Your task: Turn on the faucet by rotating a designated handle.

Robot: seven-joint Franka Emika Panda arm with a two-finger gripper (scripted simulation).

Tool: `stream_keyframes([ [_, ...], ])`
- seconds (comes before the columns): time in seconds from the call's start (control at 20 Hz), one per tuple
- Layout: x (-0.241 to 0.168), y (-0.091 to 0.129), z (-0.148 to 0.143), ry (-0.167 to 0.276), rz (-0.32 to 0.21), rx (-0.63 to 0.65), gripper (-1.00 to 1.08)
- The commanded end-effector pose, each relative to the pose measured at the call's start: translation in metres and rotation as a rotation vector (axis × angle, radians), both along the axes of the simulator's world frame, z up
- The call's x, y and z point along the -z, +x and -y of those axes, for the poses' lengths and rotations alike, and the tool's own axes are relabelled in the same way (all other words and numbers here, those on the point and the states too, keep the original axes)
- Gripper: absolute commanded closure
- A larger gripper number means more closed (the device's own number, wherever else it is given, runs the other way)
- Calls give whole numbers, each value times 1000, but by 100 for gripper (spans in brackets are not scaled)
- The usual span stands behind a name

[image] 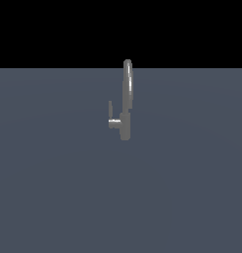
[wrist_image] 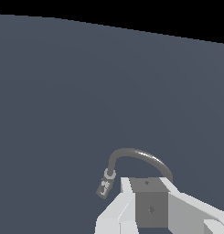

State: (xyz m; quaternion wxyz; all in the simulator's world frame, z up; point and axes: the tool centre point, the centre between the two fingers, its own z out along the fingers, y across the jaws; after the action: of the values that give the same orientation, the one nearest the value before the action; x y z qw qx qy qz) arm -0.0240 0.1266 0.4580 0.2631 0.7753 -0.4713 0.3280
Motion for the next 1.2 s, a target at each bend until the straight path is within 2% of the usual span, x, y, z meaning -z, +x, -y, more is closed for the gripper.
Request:
stream_keyframes([
  [0.0,22,16,3,-5,16,36,108],
  [0.35,94,57,20,-7,47,135,108],
  [0.65,163,83,41,11,65,225,108],
  [1.15,252,103,72,56,81,344,108],
])
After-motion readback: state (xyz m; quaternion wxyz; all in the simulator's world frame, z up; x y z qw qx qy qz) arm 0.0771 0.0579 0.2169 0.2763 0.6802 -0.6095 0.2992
